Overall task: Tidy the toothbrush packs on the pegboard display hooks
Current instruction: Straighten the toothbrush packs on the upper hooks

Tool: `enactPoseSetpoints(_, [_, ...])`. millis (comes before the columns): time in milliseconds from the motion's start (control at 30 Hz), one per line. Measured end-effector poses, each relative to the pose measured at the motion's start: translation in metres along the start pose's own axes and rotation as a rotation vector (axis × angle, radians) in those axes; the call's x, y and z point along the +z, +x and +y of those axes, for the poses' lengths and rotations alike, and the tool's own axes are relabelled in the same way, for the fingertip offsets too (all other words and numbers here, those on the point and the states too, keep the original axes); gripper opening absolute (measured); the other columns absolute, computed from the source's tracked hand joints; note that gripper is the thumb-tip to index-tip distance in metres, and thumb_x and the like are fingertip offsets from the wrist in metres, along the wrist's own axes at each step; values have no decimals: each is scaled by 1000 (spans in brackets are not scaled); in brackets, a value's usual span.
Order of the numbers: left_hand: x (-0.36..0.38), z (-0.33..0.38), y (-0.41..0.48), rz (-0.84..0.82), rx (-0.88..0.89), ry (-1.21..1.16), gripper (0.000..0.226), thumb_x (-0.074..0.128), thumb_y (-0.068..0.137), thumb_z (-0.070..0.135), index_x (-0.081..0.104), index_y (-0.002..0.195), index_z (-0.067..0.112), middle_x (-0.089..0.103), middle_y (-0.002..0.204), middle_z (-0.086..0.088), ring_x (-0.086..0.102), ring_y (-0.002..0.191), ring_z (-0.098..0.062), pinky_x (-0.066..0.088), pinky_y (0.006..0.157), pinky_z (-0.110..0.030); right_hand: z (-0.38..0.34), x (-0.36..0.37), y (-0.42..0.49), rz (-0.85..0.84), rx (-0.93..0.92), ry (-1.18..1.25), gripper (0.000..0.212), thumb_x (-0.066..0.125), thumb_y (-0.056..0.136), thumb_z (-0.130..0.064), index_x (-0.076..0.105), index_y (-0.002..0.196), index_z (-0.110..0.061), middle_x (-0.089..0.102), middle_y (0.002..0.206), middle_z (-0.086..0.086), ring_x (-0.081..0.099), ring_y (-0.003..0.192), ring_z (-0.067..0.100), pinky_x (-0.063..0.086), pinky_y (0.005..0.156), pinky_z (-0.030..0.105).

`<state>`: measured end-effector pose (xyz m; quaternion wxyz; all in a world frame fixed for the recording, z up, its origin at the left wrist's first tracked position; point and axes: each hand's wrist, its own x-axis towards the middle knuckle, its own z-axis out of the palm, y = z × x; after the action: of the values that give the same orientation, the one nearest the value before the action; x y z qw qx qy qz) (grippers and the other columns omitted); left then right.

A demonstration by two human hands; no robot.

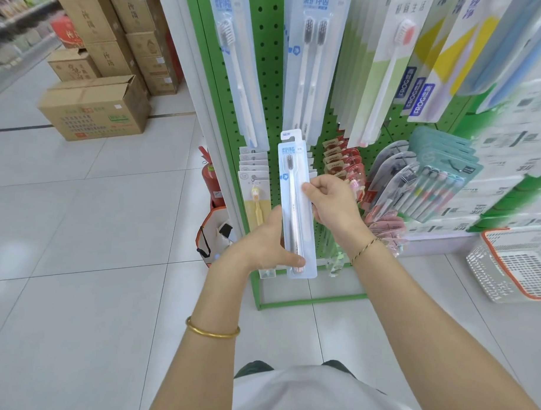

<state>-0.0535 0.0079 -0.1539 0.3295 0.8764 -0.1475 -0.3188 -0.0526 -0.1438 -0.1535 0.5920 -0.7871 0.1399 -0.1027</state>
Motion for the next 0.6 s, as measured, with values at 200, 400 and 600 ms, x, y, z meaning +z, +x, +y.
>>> enactPoseSetpoints(200, [7,3,-5,232,96,-165,110,81,73,13,4,148,38,37,140,-11,56,104,-23,49,94,-38,-9,1,-1,6,-12,-28,22,54,95,-18,52,76,-8,51,52,4,41,32,2,39,52,26])
enactPoseSetpoints(400, [8,5,-7,227,135,-176,98,79,75,31,13,147,30,38,139,-8,50,122,-27,46,100,-42,-17,4,-5,-6,25,57,26,59,92,-17,54,67,-12,51,48,6,39,32,8,37,42,22])
enactPoseSetpoints(600, [2,9,-12,135,146,-300,85,69,84,18,14,147,30,46,123,0,58,95,-13,50,80,-27,-24,3,-8,-78,2,128,21,62,91,-23,63,74,-11,58,57,4,45,37,9,38,40,22])
